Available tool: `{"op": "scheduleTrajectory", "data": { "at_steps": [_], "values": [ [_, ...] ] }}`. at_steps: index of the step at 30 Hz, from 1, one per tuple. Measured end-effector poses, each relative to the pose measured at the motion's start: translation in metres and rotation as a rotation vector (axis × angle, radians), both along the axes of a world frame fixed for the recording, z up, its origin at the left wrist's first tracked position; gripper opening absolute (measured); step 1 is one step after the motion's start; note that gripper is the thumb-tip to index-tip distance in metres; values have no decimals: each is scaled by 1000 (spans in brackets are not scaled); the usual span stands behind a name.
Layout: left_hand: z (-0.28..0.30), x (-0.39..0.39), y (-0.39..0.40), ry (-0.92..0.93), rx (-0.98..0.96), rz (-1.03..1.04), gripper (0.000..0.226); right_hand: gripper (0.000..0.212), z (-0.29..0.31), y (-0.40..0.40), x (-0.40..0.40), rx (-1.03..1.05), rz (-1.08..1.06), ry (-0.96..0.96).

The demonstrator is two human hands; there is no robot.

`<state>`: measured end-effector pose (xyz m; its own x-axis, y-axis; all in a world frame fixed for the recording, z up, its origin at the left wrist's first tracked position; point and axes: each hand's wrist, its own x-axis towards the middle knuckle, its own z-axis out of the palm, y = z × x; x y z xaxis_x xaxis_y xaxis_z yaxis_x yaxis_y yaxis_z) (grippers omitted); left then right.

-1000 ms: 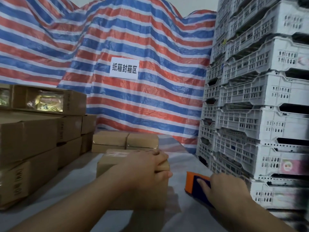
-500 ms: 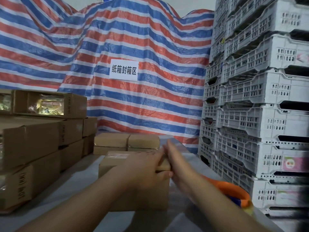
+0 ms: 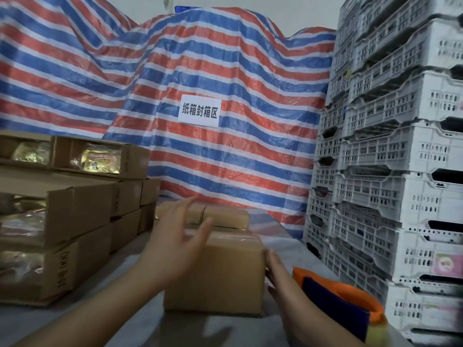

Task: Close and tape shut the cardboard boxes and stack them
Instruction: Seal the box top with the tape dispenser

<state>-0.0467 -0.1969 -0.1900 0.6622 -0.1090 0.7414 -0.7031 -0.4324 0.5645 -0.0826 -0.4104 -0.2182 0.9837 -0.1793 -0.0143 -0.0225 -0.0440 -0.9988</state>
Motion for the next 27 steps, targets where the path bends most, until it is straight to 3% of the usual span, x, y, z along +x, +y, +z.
{"op": "scheduleTrajectory", "data": {
  "at_steps": [2, 5, 7, 10, 12, 15, 21, 27],
  "values": [
    [-18, 4, 19, 172, -113, -24, 71, 72, -1, 2, -6, -138, 55, -91],
    [-44, 7, 22, 572, -279, -182, 91, 69, -4, 10, -6, -297, 100, -134],
    [-55, 11, 16, 690, -347, -227, 71, 71, -8, 14, -2, -358, 66, -165],
    [-53, 25, 3, 636, -387, -94, 38, 55, -4, 13, 11, -355, -8, -191],
    [-36, 31, -11, 623, -368, -35, 28, 44, 9, 8, 22, -366, -122, -192],
    [-3, 47, -40, 605, -377, -42, 33, 45, 36, -13, 45, -358, -266, -218],
    [50, 115, -122, 714, -365, -47, 61, 56, 94, -84, 101, -306, -309, -164],
    [17, 183, -188, 801, -233, -27, 60, 52, 71, -146, 157, -357, -320, 62]
  ]
}}
